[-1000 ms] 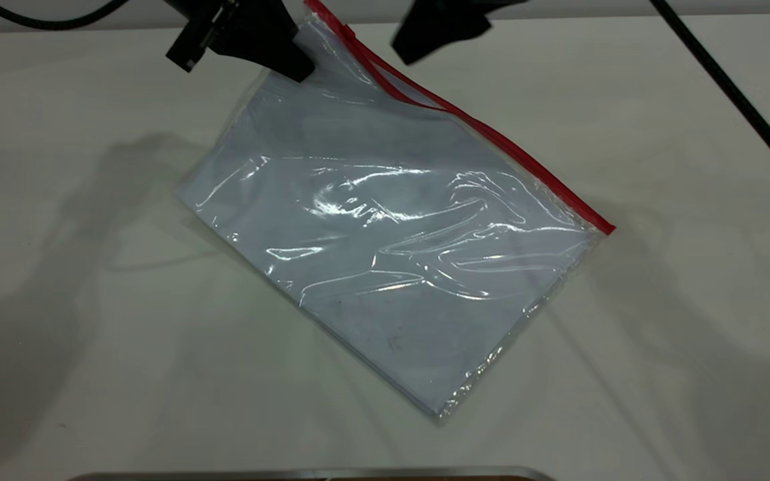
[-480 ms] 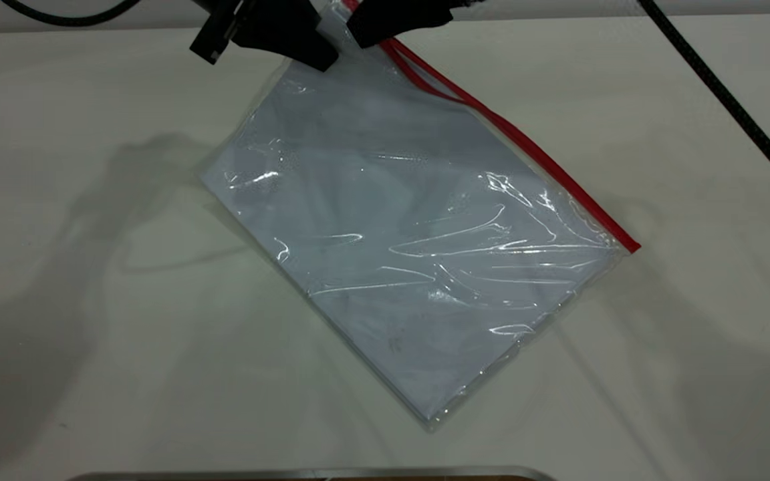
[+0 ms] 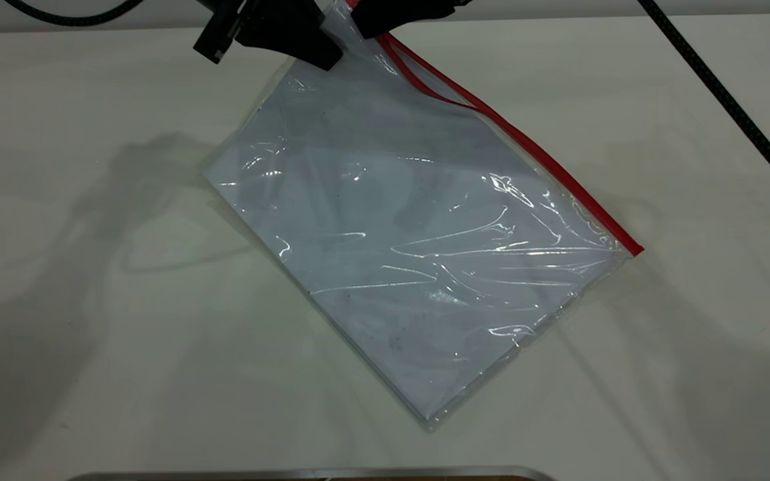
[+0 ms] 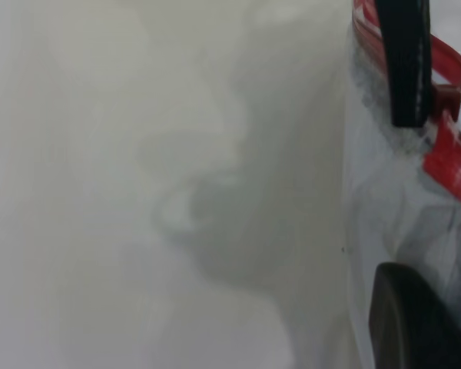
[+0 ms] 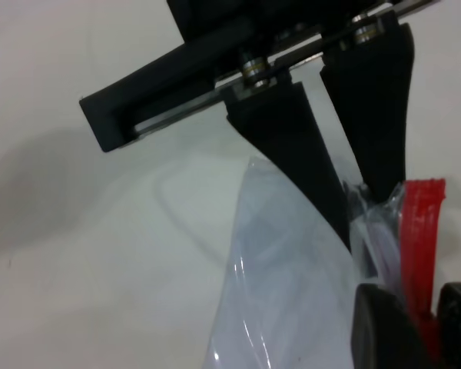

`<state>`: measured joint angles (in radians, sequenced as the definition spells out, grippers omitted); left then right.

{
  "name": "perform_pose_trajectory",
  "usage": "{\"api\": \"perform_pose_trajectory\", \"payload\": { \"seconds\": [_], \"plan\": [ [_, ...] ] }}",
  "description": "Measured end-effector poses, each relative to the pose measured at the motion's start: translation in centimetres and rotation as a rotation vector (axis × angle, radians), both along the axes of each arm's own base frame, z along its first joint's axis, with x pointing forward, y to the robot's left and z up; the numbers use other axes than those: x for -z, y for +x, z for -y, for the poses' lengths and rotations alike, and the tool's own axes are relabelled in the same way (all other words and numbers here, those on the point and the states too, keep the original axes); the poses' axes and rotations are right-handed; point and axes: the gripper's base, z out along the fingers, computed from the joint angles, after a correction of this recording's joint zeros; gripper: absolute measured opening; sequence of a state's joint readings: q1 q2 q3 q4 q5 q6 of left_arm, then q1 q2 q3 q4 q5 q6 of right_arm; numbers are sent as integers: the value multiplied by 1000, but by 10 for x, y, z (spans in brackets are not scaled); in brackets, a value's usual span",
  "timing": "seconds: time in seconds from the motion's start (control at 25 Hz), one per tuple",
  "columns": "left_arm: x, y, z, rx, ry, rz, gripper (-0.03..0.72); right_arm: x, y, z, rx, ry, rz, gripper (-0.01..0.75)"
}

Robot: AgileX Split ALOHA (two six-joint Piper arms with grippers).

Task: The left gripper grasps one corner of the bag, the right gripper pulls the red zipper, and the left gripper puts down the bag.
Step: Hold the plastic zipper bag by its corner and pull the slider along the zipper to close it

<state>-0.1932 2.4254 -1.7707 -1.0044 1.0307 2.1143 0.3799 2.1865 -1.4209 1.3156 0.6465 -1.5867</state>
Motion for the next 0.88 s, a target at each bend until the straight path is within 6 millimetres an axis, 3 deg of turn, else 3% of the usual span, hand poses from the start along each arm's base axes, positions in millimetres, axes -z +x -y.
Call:
{"api": "perform_pose_trajectory", "payload": {
  "seconds": [0.32, 0.56, 0.88],
  "plan": [
    [0, 0, 0, -3, 0, -5, 52, 5, 2, 1, 25, -12, 2, 38],
    [3, 0, 0, -25, 12, -27, 52, 17, 5, 6, 50, -13, -36, 35],
    [0, 1, 5, -57, -25, -40, 52, 25, 13, 36, 105, -45, -105, 35]
  ]
}}
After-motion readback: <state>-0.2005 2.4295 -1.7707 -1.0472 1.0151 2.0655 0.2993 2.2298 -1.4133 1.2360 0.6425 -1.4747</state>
